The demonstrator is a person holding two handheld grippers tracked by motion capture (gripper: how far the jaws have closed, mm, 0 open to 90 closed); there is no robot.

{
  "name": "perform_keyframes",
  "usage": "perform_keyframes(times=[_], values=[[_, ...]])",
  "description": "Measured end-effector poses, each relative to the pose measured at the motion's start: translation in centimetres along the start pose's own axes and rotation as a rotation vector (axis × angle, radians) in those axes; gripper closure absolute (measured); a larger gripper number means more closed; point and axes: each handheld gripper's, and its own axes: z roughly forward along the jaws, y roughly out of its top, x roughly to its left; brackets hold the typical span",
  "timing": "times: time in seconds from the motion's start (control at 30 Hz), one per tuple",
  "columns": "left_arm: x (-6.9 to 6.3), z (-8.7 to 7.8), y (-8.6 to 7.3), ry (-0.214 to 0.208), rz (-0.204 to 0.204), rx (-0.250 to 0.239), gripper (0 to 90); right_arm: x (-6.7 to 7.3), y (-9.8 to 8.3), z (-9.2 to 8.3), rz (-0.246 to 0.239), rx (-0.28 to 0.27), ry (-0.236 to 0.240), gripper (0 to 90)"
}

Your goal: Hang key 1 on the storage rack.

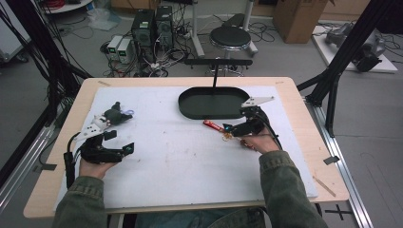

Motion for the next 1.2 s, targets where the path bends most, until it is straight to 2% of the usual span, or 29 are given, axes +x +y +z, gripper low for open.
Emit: perform_keyframes(times=[0.03,0.13,0.2,0.27,0.33,0.4,0.43,0.63,0.73,0.87,0.9,0.97,1.07,1.1,1.17,1.2], values=[[0.0,0.0,0.0,-0.004,0.002,0.001,1.7,0.2,0.6,0.9,-0.022,0.025,0.016,0.5],[0.0,0.0,0.0,-0.006,0.001,-0.004,1.7,0.3,0.9,2.2,-0.027,0.064,0.031,0.5],[0.1,0.0,0.0,-0.005,-0.002,-0.008,1.7,0.3,1.2,3.8,-0.052,0.139,0.034,0.5],[0.1,-0.1,0.0,-0.003,-0.009,-0.014,1.7,0.5,1.4,4.9,-0.076,0.185,0.038,0.5],[0.1,-0.1,0.0,-0.005,-0.010,-0.015,1.7,0.9,1.9,6.5,-0.089,0.234,0.068,0.5],[0.1,-0.1,0.0,-0.006,-0.008,-0.014,1.7,1.0,2.0,6.8,-0.093,0.241,0.074,0.6],[0.1,-0.1,0.0,-0.005,-0.009,-0.015,1.7,1.2,2.0,7.9,-0.105,0.275,0.084,0.6],[0.1,0.0,0.1,-0.008,-0.016,-0.031,1.7,1.4,1.4,9.8,-0.123,0.360,0.102,0.6],[0.1,0.0,0.1,-0.011,-0.018,-0.028,1.7,1.3,1.5,10.4,-0.131,0.390,0.119,4.6],[0.1,0.0,0.1,-0.012,-0.014,-0.027,1.7,1.3,1.9,10.8,-0.141,0.407,0.106,6.8],[0.1,0.0,0.1,-0.013,-0.014,-0.027,1.7,1.3,2.3,10.9,-0.136,0.418,0.117,15.6],[0.1,0.0,0.1,-0.013,-0.014,-0.026,1.7,1.2,2.5,11.0,-0.147,0.425,0.124,18.6],[0.1,0.0,0.1,-0.017,-0.013,-0.028,1.7,0.9,2.8,11.5,-0.127,0.471,0.121,26.2],[0.1,0.0,0.1,-0.018,-0.015,-0.028,1.7,0.7,3.0,11.6,-0.117,0.483,0.116,32.2],[0.1,0.0,0.1,-0.017,-0.019,-0.027,1.7,0.5,3.1,11.6,-0.118,0.486,0.116,35.5],[0.2,0.1,0.1,-0.017,-0.017,-0.027,1.7,0.2,3.1,11.4,-0.112,0.480,0.106,44.4]])
